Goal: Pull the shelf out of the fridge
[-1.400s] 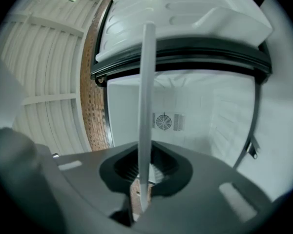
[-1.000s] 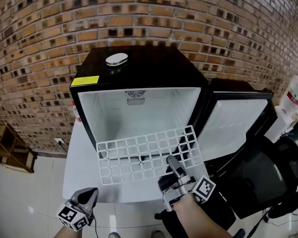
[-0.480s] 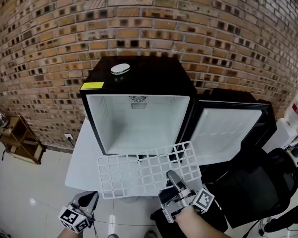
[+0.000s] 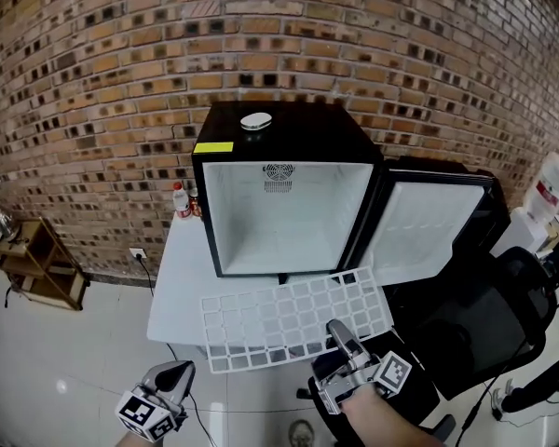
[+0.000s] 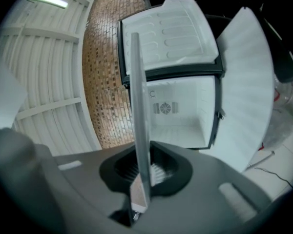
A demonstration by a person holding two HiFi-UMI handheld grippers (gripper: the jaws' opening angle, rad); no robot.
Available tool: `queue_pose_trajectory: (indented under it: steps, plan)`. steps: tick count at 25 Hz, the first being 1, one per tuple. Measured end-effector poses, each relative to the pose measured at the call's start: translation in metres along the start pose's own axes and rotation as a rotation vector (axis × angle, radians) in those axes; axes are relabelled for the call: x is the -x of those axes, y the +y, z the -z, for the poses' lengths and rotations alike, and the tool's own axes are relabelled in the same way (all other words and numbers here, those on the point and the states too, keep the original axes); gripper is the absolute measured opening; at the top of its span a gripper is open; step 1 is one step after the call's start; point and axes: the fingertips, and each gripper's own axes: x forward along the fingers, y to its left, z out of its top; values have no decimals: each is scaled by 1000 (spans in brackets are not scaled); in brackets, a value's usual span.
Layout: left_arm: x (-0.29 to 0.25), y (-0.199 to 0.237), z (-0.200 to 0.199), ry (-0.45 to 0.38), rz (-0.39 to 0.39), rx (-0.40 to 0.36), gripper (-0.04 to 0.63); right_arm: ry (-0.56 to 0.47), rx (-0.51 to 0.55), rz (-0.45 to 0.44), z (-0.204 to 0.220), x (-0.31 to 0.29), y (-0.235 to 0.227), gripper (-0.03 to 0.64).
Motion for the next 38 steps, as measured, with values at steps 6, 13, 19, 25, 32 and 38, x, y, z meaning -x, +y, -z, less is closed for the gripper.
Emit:
queue_pose_trajectory:
  steps: [6, 13, 19, 25, 32, 38]
  plan:
    - [34, -12, -14, -20, 77, -28, -18, -51, 15, -18, 34, 32, 26, 26]
    - [52, -49, -18, -29, 81, -36, -18, -52, 34, -24, 30, 78, 53, 26]
    - [52, -108, -2, -29, 53, -32, -18, -20, 37, -23, 7, 126, 72, 26]
    - [64, -167, 8, -42, 5, -20, -18, 46, 48, -25, -2, 174, 94, 26]
    - [91, -205, 5, -57, -19, -6, -18, 68, 36, -18, 6, 211, 104, 26]
    - [130, -205, -1, -54, 16, -25, -18, 56, 33, -3, 40, 225, 101, 26]
